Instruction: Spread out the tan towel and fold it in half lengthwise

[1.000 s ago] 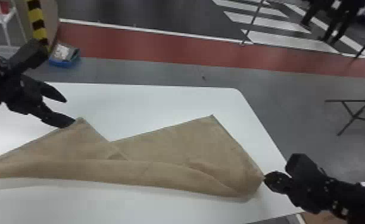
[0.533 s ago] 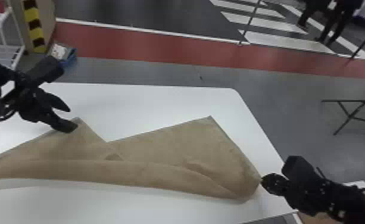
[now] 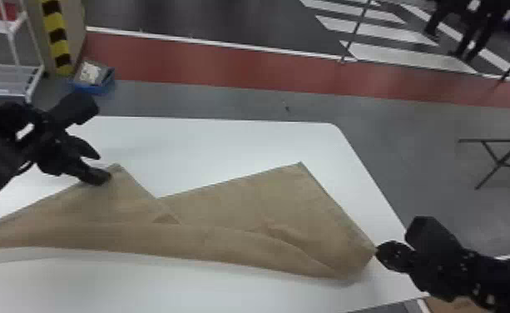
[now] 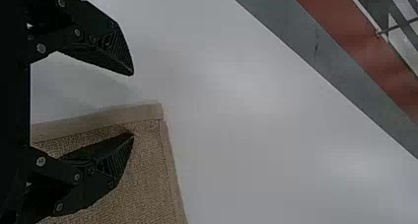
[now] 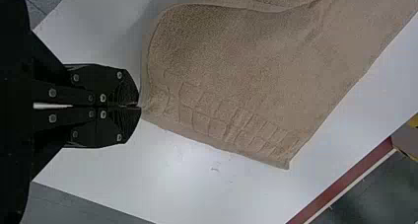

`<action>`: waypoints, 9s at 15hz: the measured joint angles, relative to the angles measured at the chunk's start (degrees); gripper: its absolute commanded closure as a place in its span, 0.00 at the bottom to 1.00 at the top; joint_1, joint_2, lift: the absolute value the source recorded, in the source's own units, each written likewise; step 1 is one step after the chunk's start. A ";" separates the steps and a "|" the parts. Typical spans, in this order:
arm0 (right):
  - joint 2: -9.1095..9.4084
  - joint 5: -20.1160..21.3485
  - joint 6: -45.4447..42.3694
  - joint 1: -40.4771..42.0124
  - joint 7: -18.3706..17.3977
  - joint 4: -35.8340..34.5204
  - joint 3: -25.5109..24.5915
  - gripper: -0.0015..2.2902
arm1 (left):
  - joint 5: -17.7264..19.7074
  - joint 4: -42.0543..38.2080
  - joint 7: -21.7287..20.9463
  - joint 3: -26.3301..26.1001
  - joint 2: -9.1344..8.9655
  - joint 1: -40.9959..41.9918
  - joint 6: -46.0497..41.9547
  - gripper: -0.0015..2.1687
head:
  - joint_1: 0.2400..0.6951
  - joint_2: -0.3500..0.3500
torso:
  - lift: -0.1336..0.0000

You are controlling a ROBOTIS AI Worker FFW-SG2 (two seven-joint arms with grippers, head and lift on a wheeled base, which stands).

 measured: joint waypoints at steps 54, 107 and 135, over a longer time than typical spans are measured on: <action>10.91 -24.71 13.03 -8.65 -19.64 -1.47 -11.90 0.72 | 35.02 -32.35 -16.53 54.60 11.01 50.13 -24.53 0.76 | 1.00 0.27 | 0.08; 20.76 -12.66 18.96 -9.12 -17.59 -11.50 8.36 0.72 | 20.87 -4.26 -2.35 24.37 15.11 18.15 -36.79 0.00 | 1.00 0.47 | 0.08; 20.88 -12.13 19.69 -9.05 -17.49 -10.56 8.03 0.72 | 6.71 -53.00 3.38 20.31 0.57 42.00 9.00 0.24 | 1.00 0.13 | 0.08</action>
